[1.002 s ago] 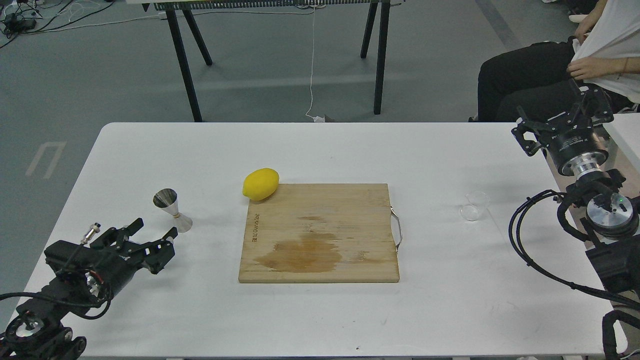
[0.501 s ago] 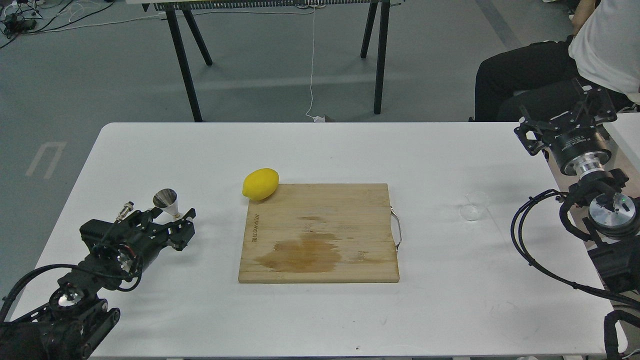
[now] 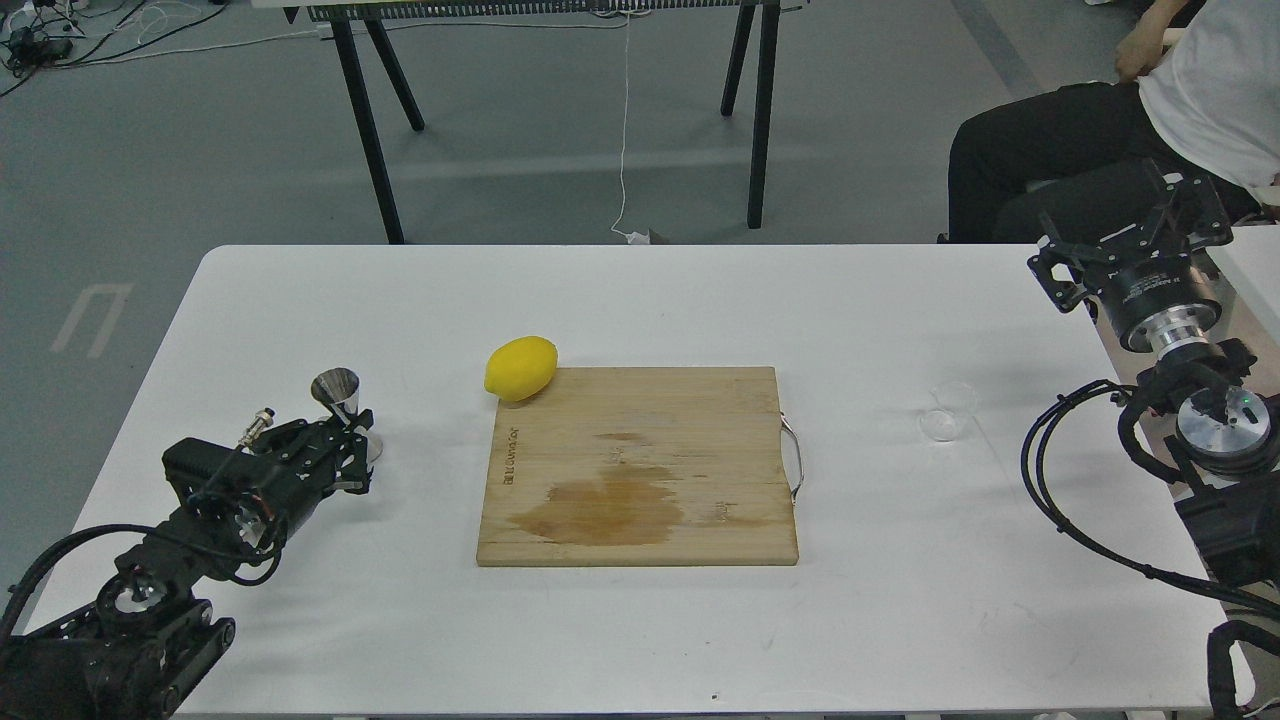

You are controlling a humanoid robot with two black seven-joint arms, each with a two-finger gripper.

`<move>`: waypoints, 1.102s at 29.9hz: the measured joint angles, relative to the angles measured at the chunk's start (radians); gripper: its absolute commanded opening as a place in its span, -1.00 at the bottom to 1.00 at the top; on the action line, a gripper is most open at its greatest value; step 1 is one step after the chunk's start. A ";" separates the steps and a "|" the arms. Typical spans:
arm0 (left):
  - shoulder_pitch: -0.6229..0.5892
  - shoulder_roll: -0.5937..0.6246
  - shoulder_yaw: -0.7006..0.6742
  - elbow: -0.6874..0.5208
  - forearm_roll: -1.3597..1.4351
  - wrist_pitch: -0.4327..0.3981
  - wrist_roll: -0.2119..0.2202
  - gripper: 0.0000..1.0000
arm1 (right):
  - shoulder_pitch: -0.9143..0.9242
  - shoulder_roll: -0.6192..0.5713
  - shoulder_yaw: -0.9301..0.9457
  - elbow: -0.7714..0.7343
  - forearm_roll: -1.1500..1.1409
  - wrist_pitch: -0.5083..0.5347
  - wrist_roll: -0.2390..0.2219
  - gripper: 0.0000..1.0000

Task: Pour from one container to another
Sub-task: 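Lift the jigger with the left gripper and carry it over the cutting board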

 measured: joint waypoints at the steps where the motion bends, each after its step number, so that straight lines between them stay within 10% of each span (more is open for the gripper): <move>1: -0.002 0.000 0.000 -0.003 0.000 0.008 0.000 -0.73 | 0.000 0.000 0.000 0.000 0.000 0.000 0.000 1.00; 20: -0.127 0.036 0.070 -0.516 0.000 -0.084 0.081 -0.82 | -0.006 -0.022 0.002 -0.005 0.000 0.001 0.000 1.00; 33: -0.221 -0.227 0.350 -0.363 0.000 -0.170 0.092 -0.81 | -0.019 -0.036 0.003 -0.008 0.000 0.001 0.002 1.00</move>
